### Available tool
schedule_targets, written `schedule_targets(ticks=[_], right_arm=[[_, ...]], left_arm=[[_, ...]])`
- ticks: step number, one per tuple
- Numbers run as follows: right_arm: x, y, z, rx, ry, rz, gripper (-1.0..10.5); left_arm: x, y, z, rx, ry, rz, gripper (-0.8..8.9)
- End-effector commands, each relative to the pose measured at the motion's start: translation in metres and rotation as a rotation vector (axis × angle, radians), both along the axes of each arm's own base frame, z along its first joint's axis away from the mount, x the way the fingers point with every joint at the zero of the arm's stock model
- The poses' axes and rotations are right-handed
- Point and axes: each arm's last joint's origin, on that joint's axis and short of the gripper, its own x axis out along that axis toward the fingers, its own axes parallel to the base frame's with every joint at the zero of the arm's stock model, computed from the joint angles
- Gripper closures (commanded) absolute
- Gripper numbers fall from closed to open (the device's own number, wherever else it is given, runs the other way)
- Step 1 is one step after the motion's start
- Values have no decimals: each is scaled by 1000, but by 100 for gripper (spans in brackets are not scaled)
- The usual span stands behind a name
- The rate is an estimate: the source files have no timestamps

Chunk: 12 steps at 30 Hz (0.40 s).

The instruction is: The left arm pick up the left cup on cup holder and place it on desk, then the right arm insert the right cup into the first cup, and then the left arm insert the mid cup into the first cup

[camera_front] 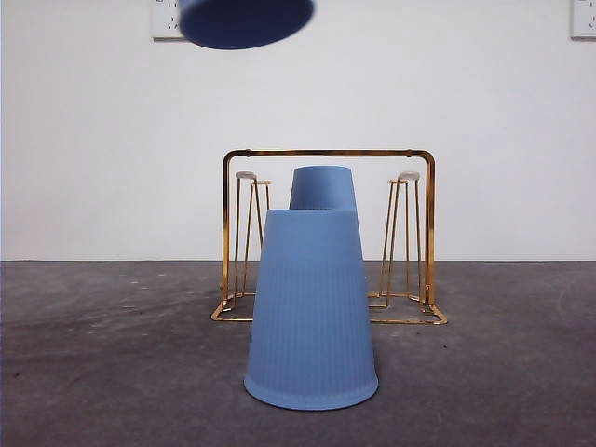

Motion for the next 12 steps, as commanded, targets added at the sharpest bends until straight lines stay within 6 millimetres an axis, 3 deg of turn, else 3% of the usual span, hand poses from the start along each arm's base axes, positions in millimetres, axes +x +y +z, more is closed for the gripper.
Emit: schedule_targets(ticks=[1,12], right_arm=[[-1,-1,6,26,-12,1,480],[-1,-1,6,27,-12,1,480]], left_arm=[[1,-17,-12,15,15,-20,514],[12,-57,-57,122,-13,-53,513]])
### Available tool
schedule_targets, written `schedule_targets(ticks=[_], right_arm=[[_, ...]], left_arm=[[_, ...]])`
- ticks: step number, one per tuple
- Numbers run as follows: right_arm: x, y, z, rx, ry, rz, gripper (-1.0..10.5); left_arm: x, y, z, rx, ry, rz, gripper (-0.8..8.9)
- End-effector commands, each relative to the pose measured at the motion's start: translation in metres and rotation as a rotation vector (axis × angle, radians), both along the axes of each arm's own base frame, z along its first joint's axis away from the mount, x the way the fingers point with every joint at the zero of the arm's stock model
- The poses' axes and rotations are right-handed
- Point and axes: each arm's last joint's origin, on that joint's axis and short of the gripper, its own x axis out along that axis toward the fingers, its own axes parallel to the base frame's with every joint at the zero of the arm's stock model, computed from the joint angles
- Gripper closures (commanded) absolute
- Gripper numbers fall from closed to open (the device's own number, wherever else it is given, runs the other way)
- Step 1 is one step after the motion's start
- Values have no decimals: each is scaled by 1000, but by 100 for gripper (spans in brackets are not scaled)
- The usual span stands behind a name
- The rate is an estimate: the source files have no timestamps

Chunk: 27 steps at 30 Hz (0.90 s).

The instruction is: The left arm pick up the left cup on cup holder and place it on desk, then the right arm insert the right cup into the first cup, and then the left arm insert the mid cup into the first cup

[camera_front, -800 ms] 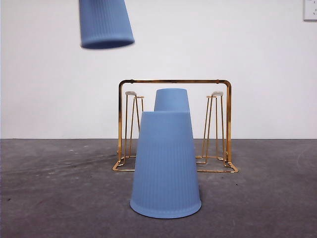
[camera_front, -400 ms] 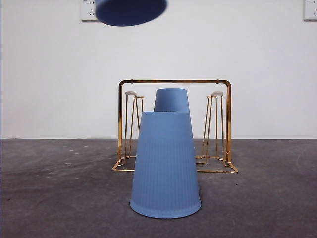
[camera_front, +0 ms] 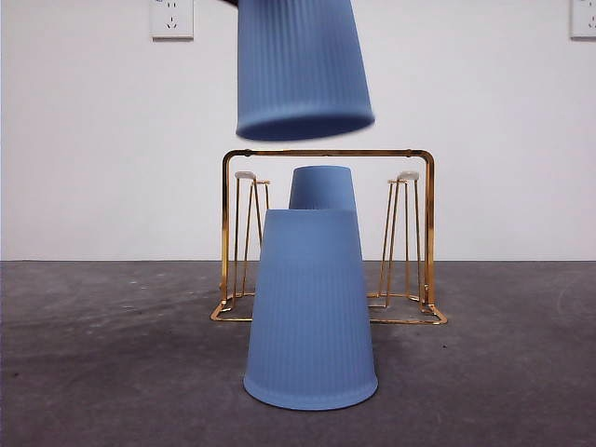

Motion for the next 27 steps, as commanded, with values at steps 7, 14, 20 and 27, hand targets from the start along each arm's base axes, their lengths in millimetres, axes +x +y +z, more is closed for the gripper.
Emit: schedule_targets(ticks=[7,14,20,27], right_arm=[[-1,-1,6,26,-12,1,481],[-1,-1,6,25,-13,1,481],[-1,-1,6,23,-15,3,481],[-1,-1,6,22,-17,5,481]], left_arm=[[19,-28,-29,89,17,-41,513],[30,-41,-52,147,63,-46,513],[35,-47,-64,176,94,-42,503],[35,-47,-65,171,111,-28,405]])
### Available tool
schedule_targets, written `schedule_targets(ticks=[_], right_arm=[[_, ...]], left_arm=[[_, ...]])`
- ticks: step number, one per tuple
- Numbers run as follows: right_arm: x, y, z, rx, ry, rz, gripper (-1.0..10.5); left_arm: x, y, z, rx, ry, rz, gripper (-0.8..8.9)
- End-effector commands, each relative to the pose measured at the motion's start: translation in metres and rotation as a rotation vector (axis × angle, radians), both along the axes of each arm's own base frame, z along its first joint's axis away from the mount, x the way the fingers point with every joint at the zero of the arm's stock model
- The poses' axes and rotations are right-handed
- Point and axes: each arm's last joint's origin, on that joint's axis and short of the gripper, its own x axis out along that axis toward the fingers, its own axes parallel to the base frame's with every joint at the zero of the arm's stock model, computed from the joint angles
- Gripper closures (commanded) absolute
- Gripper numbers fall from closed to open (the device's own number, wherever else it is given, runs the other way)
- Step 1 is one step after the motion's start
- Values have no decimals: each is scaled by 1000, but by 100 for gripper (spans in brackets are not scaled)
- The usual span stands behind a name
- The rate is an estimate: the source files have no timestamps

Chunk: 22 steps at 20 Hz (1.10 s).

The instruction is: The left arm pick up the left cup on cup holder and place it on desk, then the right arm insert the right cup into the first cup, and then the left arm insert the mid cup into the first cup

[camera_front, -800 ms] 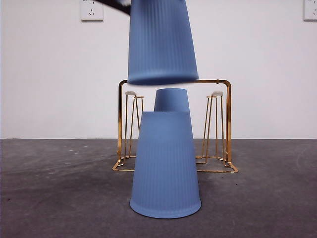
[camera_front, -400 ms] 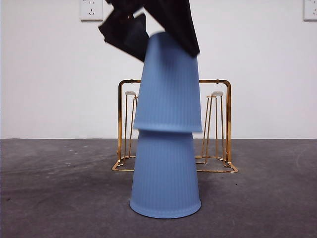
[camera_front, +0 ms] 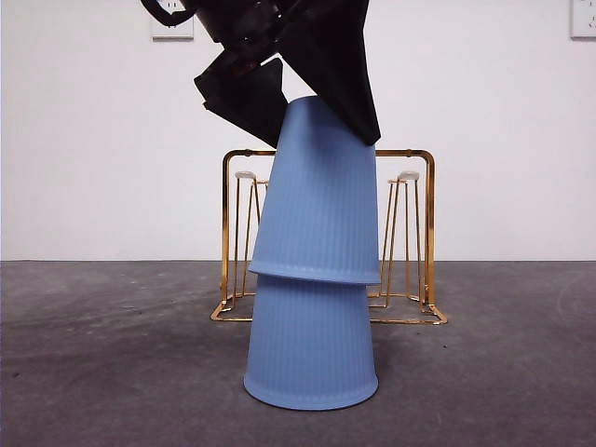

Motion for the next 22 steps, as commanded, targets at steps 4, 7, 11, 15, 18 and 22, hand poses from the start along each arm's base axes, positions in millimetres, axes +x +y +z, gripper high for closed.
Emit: schedule_targets(ticks=[4,7,11,15,18,22], right_arm=[[-1,-1,6,22,-17,5,481],[-1,-1,6,23,-18,4,480],[0,1,8,42,-36,5,480],[13,16,17,83,-120,28,480],[29,36,18,47,-151,56,479],[63,77,15,35,-186,72,451]], left_arm=[[-1,-5,0,-4,9,-2,303],[-2,-3,2,-5,8,-3,271],[-11,8,18,-28,-8,1,272],[-40,43,57,-97,-43,18,273],[-67,76,86,-178,-74,43,278],[-100,118,108,-239,-107,85,278]])
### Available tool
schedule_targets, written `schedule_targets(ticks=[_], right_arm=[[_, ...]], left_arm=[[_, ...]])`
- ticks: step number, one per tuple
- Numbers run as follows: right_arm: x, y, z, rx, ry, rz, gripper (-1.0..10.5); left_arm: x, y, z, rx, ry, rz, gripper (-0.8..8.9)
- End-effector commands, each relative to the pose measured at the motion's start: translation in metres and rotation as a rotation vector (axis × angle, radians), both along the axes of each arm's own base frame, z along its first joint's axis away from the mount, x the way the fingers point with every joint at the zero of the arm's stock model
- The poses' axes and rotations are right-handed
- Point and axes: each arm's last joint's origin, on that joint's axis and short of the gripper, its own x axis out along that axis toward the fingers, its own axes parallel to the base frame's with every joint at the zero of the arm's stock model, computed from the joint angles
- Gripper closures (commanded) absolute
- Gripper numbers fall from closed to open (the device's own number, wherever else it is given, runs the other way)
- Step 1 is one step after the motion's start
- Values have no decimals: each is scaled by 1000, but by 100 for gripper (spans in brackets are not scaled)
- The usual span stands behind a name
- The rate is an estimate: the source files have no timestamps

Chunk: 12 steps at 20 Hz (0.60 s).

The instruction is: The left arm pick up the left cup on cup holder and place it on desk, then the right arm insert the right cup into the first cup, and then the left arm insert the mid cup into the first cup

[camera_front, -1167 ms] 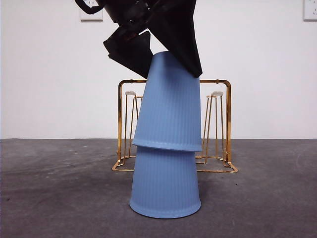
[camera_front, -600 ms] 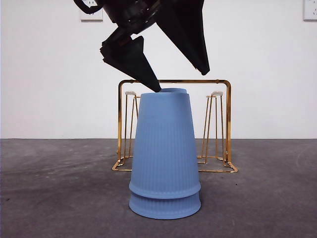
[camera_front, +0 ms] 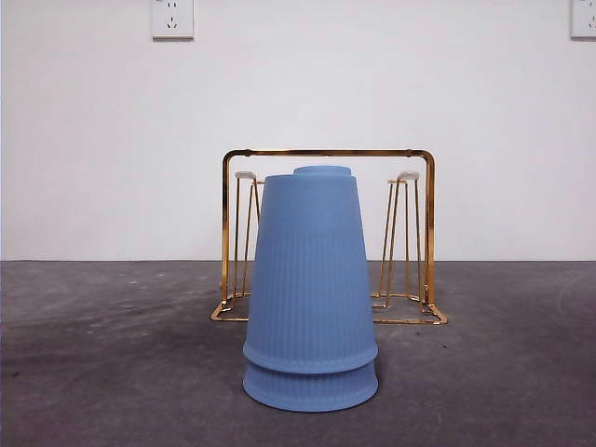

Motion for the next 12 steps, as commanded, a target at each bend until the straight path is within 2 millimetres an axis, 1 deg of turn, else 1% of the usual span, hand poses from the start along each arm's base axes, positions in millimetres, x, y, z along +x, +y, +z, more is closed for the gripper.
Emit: schedule_targets(ticks=[1,3,5,8,12], right_arm=[[19,25,2,4,-55,18,451],[41,46,-3,-3,-103,3,445],[66,64,-15,-29,-120,-17,409],[100,78,-38,-95,-94,-56,402],[126,89,-58,-133,-99,-74,402]], left_arm=[[-13,14,7,-27,14,32,278],[-25,28,10,-46,30,47,278],[-34,39,13,-72,39,62,278],[-44,51,15,-98,49,80,279],[-50,59,16,-112,49,84,280]])
